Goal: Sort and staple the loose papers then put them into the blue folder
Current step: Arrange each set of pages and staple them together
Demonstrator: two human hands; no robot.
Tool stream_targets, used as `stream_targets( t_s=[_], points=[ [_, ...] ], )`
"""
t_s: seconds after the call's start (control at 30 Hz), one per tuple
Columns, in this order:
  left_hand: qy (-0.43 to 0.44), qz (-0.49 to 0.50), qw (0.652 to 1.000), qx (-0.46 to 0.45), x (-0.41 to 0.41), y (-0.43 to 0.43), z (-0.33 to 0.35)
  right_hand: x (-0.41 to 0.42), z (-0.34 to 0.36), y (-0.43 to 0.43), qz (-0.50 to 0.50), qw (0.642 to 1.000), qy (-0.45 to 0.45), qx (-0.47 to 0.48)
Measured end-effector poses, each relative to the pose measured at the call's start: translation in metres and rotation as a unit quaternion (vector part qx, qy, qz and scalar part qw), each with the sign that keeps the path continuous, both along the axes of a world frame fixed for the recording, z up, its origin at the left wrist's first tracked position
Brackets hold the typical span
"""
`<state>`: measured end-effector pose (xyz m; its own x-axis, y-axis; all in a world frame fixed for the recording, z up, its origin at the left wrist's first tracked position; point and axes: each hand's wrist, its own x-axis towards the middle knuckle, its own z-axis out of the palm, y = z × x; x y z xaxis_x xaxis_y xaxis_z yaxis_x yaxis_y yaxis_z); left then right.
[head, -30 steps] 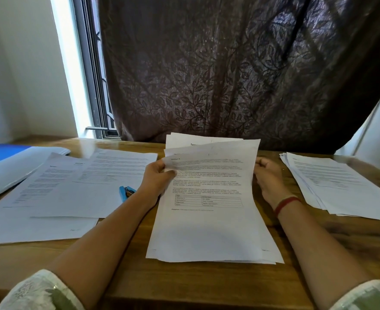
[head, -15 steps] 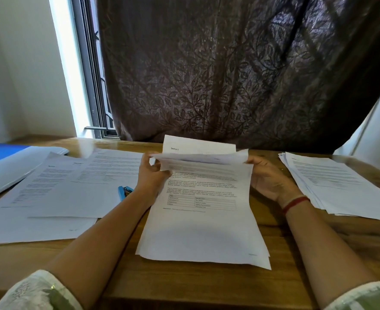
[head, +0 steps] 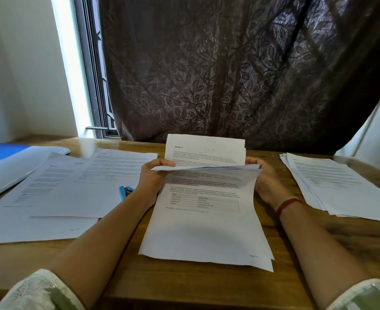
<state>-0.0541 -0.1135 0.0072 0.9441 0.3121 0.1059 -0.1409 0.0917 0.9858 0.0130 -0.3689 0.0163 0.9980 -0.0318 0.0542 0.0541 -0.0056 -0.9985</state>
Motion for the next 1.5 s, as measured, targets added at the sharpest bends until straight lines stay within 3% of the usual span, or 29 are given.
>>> stream_targets(
  t_s=[0.13,0.23,0.4,0.5,0.73,0.83,1.07,1.27,1.33,1.4,1.43,1.5],
  points=[
    [0.044,0.030,0.998,0.022,0.003,-0.002,0.002,0.002,0.001,0.002,-0.074,0.996,-0.014,-0.049],
    [0.020,-0.011,1.000,0.008,0.001,-0.002,0.000,-0.001,0.001,0.001,-0.087,0.993,-0.045,-0.067],
    [0.019,-0.012,1.000,0.010,-0.001,-0.001,0.000,-0.008,0.004,0.003,-0.083,0.994,-0.067,0.010],
    [0.013,-0.005,0.999,0.032,0.000,-0.003,-0.001,-0.013,0.008,0.003,-0.021,0.996,-0.044,0.080],
    [0.010,0.041,0.997,0.062,0.004,-0.004,-0.001,-0.029,0.011,-0.001,0.225,0.966,-0.119,0.037],
    [0.007,0.032,0.999,0.024,0.002,-0.003,-0.002,-0.028,0.011,-0.005,0.265,0.958,-0.111,0.011],
    [0.018,0.052,0.998,0.016,0.000,-0.002,0.004,-0.021,0.012,-0.010,0.244,0.966,-0.085,-0.002],
    [0.031,0.062,0.997,0.027,0.004,-0.003,0.003,-0.005,0.010,0.000,0.140,0.983,0.047,0.107],
    [0.038,0.062,0.997,0.030,0.004,-0.001,0.001,-0.004,0.013,0.005,0.052,0.996,0.051,0.050],
    [0.039,0.064,0.997,0.031,0.006,0.000,-0.001,-0.003,0.010,0.000,-0.036,0.996,-0.013,-0.077],
    [0.037,0.072,0.996,0.035,0.006,0.000,-0.001,-0.006,0.009,-0.003,-0.067,0.984,-0.050,-0.157],
    [0.048,0.088,0.993,0.060,0.005,-0.002,-0.003,-0.013,0.008,-0.009,-0.139,0.919,-0.140,-0.342]
  ],
)
